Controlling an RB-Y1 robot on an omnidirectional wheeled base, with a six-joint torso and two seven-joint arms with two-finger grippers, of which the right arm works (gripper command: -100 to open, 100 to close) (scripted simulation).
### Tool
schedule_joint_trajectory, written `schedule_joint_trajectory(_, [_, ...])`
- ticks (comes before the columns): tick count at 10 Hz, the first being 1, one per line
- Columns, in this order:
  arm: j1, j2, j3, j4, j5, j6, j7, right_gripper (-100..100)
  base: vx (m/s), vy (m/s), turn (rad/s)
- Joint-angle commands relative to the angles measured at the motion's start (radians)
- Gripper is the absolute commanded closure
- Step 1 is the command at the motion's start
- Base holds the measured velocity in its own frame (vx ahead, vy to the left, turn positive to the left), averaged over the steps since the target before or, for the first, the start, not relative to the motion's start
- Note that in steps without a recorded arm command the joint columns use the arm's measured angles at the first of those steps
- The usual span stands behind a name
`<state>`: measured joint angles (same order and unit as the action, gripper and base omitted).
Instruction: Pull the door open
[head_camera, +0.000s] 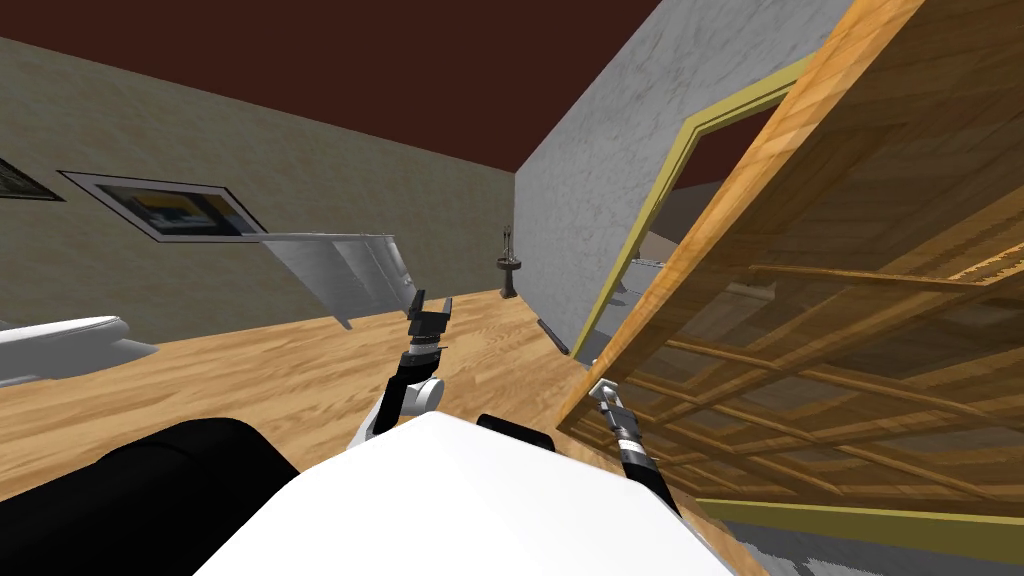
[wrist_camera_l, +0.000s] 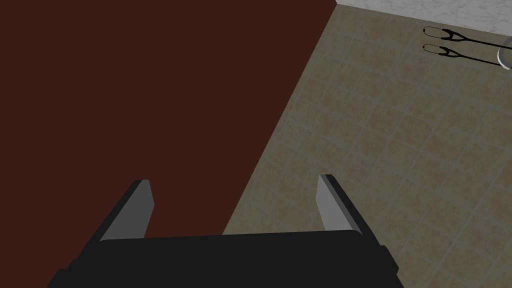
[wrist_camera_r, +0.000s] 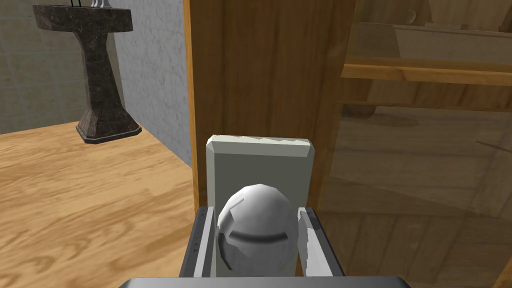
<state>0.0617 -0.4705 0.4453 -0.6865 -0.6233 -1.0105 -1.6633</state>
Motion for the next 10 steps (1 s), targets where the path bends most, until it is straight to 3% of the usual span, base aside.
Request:
schedule_joint_trajectory(1, [0.012,-0.017,0.021,0.005,0.008,-0.026,-0.022,100,-0.205,-0.026,0.105])
schedule_joint_trajectory(6, [0.042,-0.061,0.076,0.003,0.03,-0.085,-0.075,100,-0.195,-0.038,0.082])
schedule_joint_trajectory(7, [0.04,-0.057,0.071,-0.001,0.027,-0.07,-0.067,100,-0.082,-0.015,0.021])
schedule_joint_trajectory(8, [0.066,-0.063,0.085,0.007,0.029,-0.105,-0.075,100,-0.049,-0.024,0.101])
schedule_joint_trajectory(9, [0.066,-0.063,0.085,0.007,0.029,-0.105,-0.075,100,-0.049,-0.029,0.06])
schedule_joint_trajectory(10, [0.081,-0.067,0.091,0.011,0.029,-0.127,-0.079,100,-0.035,-0.018,0.055])
